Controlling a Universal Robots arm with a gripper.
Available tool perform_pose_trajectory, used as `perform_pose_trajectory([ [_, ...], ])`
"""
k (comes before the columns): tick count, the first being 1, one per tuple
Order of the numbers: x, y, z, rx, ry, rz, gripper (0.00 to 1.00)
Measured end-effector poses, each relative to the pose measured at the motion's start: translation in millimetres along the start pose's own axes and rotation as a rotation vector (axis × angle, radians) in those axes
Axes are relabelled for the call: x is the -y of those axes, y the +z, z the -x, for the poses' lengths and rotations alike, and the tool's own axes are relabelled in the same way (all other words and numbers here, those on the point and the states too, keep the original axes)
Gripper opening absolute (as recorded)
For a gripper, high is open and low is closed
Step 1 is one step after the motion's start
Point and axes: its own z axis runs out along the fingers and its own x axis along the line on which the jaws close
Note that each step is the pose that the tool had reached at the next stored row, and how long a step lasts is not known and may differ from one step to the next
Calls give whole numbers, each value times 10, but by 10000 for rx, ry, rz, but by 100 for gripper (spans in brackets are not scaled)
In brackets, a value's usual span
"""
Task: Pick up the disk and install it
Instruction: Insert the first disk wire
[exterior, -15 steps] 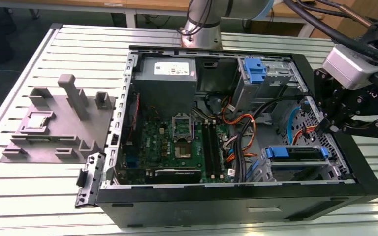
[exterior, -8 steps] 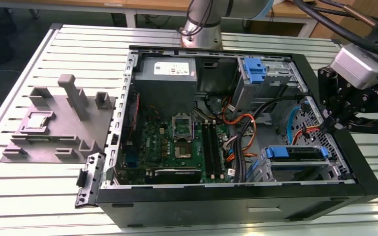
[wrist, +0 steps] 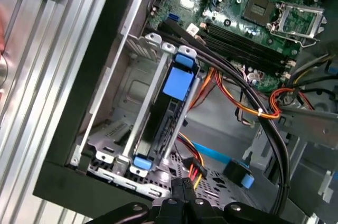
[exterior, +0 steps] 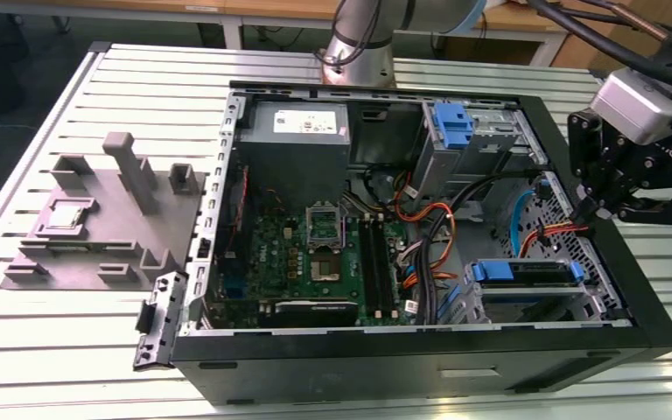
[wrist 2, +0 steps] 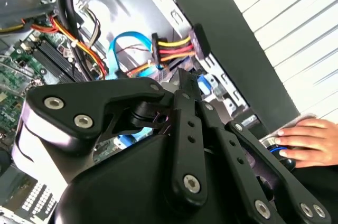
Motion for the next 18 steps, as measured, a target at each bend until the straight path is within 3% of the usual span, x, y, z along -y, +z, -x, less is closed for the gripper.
perform_pose_trajectory([
  [1, 10, 5, 6, -2, -6, -8, 10],
  [9, 11, 34, 9, -102, -796, -376, 10],
  [18, 37, 41, 70, -120, -1008, -399, 10],
])
